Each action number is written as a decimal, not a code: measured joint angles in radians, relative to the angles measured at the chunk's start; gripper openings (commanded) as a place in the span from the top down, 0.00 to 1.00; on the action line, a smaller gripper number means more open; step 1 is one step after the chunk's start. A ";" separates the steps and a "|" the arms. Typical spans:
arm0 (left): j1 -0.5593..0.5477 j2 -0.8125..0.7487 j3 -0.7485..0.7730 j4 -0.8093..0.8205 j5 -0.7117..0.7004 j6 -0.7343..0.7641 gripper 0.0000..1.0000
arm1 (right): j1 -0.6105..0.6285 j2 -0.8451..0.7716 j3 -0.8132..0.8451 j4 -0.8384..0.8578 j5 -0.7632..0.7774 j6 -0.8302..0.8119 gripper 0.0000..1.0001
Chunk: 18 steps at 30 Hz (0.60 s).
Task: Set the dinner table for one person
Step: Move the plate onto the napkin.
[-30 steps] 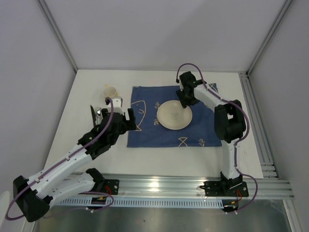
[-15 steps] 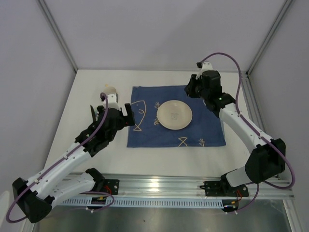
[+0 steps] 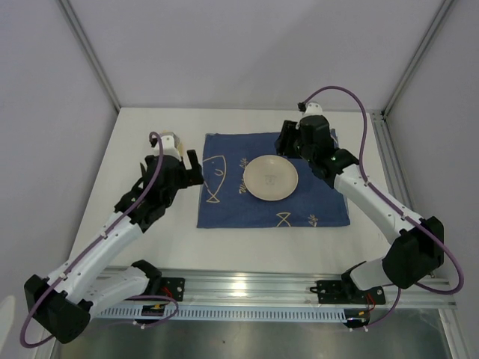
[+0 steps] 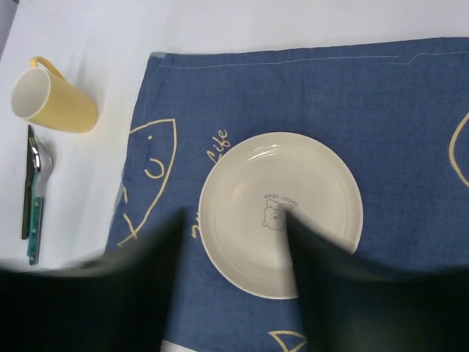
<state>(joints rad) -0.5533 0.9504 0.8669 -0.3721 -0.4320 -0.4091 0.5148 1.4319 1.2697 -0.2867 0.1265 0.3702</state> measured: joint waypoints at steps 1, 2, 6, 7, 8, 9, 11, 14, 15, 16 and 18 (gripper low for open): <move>0.020 0.007 0.008 -0.002 0.000 -0.001 0.03 | -0.001 -0.003 -0.002 -0.007 0.002 -0.010 0.06; 0.046 0.018 0.017 -0.007 0.003 -0.006 0.03 | -0.002 -0.007 -0.005 -0.011 0.003 -0.018 0.08; 0.232 0.109 0.061 -0.035 0.069 -0.063 0.06 | -0.003 -0.057 -0.060 -0.012 -0.003 -0.033 0.17; 0.289 0.143 0.071 -0.042 0.089 -0.082 0.08 | -0.003 -0.077 -0.084 -0.008 -0.009 -0.035 0.19; 0.325 0.172 0.079 -0.046 0.104 -0.094 0.10 | -0.003 -0.098 -0.105 -0.009 -0.012 -0.035 0.21; 0.369 0.217 0.095 -0.064 0.117 -0.111 0.10 | -0.003 -0.116 -0.119 -0.010 -0.015 -0.036 0.22; 0.420 0.320 0.141 -0.088 0.150 -0.127 0.12 | -0.003 -0.141 -0.127 -0.014 -0.027 -0.040 0.39; 0.435 0.484 0.248 -0.122 0.206 -0.133 0.15 | -0.002 -0.164 -0.130 -0.014 -0.042 -0.041 0.40; 0.435 0.538 0.291 -0.131 0.220 -0.133 0.16 | -0.002 -0.174 -0.138 -0.013 -0.047 -0.042 0.42; 0.435 0.602 0.349 -0.146 0.240 -0.133 0.16 | 0.000 -0.184 -0.147 -0.013 -0.053 -0.042 0.40; 0.434 0.655 0.404 -0.161 0.257 -0.132 0.16 | 0.006 -0.212 -0.180 -0.014 -0.064 -0.038 0.34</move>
<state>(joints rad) -0.1192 1.6051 1.2705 -0.5327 -0.1745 -0.5415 0.5205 1.2201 1.0893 -0.3008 0.0624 0.3321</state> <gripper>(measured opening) 0.845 0.594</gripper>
